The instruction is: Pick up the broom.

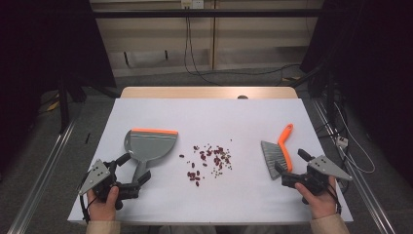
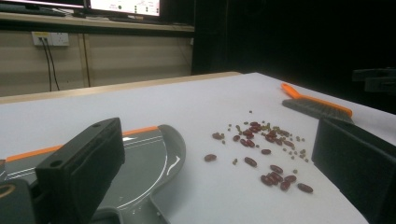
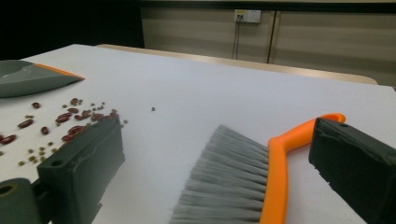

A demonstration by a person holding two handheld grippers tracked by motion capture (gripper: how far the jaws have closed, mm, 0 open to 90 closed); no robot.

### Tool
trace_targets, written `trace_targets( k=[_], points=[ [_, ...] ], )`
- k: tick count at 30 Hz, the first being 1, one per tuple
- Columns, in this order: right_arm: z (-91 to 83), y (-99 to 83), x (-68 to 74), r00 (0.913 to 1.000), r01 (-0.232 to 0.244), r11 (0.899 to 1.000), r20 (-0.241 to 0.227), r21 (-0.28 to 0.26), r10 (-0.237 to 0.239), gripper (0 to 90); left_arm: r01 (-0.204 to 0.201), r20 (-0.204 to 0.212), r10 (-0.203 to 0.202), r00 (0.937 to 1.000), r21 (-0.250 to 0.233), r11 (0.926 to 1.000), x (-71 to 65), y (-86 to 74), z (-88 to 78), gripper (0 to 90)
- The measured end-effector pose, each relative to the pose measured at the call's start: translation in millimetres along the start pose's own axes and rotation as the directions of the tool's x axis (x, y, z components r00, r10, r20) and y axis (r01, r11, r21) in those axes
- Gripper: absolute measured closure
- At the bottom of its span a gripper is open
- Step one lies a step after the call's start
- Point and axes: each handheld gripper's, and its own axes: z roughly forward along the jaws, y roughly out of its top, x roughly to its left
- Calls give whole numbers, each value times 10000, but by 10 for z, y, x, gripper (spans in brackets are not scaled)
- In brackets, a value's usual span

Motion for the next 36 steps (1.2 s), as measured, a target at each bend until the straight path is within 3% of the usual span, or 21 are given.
trace_targets(
  k=[4, 9, 11, 21, 30, 33, 36],
  points=[
    [88, 62, -44, 9998, 76, 9996, 178, 275, -81, 32, 23, -39, -23, 10000, -33, 10000, 6, 1, -15, 24],
    [247, 129, -120, 9992, -262, 9981, 322, 566, 244, 41, 86, -42, -86, 10000, -112, 9999, 14, 3, -26, 24],
    [322, 142, -143, 9979, -219, 9968, 623, 774, 171, 47, 20, -64, -21, 10000, -55, 10000, 16, 5, -28, 24],
    [648, 216, -347, 9900, -758, 9830, 1305, 1672, 541, 63, 98, -92, -99, 9999, -130, 9999, 19, 9, -47, 24],
    [845, 214, -504, 9783, -1415, 9589, 1830, 2460, 974, 101, 85, -82, -86, 9999, -143, 9999, 18, 12, -57, 24],
    [892, 224, -572, 9697, -1879, 9459, 2031, 2646, 1358, 146, 84, -63, -85, 9999, -171, 9998, 16, 14, -52, 24],
    [941, 232, -621, 9646, -2048, 9366, 2209, 2843, 1439, 206, 35, -32, -36, 10000, -129, 9999, 18, 15, -50, 24]
  ],
)
